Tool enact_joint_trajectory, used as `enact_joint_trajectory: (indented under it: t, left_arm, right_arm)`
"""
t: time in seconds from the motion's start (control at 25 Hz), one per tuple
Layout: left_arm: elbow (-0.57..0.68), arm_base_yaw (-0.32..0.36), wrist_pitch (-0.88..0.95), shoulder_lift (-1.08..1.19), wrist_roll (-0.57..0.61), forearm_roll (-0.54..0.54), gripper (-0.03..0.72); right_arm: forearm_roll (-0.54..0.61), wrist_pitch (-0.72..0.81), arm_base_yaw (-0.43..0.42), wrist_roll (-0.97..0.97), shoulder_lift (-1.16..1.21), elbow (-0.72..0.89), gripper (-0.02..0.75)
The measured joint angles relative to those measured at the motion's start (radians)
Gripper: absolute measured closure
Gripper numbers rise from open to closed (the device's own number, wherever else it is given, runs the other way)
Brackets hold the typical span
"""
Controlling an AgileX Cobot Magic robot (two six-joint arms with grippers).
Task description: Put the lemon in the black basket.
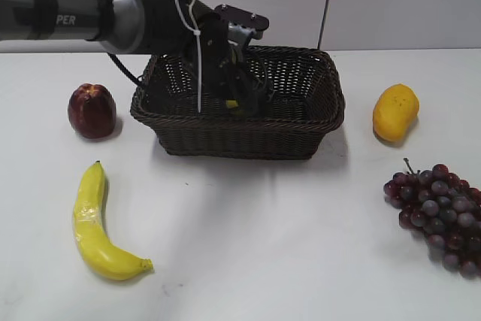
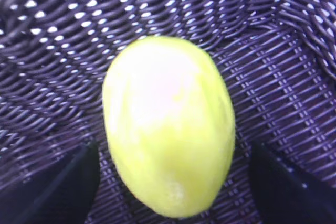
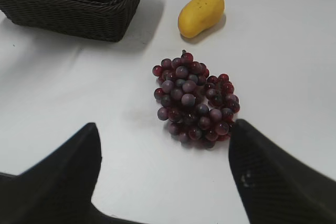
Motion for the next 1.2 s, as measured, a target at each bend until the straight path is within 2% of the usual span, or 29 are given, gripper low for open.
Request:
enact_joint_trajectory:
  t: [0.24,0.48,0.76,1.0,1.2]
  left_arm:
    - [-0.094,0.003,0.177,-0.053,0.0,-0.001,0.005]
    - [-0.158,0.036,0.388,-0.141,0.0,-0.01,0.054]
    - [-0.159,0.177,0.727,-0.172,0.0,-0.077,0.087]
    - [-0.159,0.317,0.763,-0.199,0.011,-0.133,0.096]
    - [-0.159,0.428,0.766,-0.242,0.074,-0.184,0.097]
  right_arm:
    - [0.0,0.0,0.0,0.0,0.0,0.0,0.167]
    - [0.0,0.0,0.0,0.0,0.0,0.0,0.167]
    - [0.0,0.0,0.0,0.0,0.0,0.0,0.167]
    - [0.0,0.0,0.0,0.0,0.0,0.0,0.167]
    - [0.0,0.0,0.0,0.0,0.0,0.0,0.167]
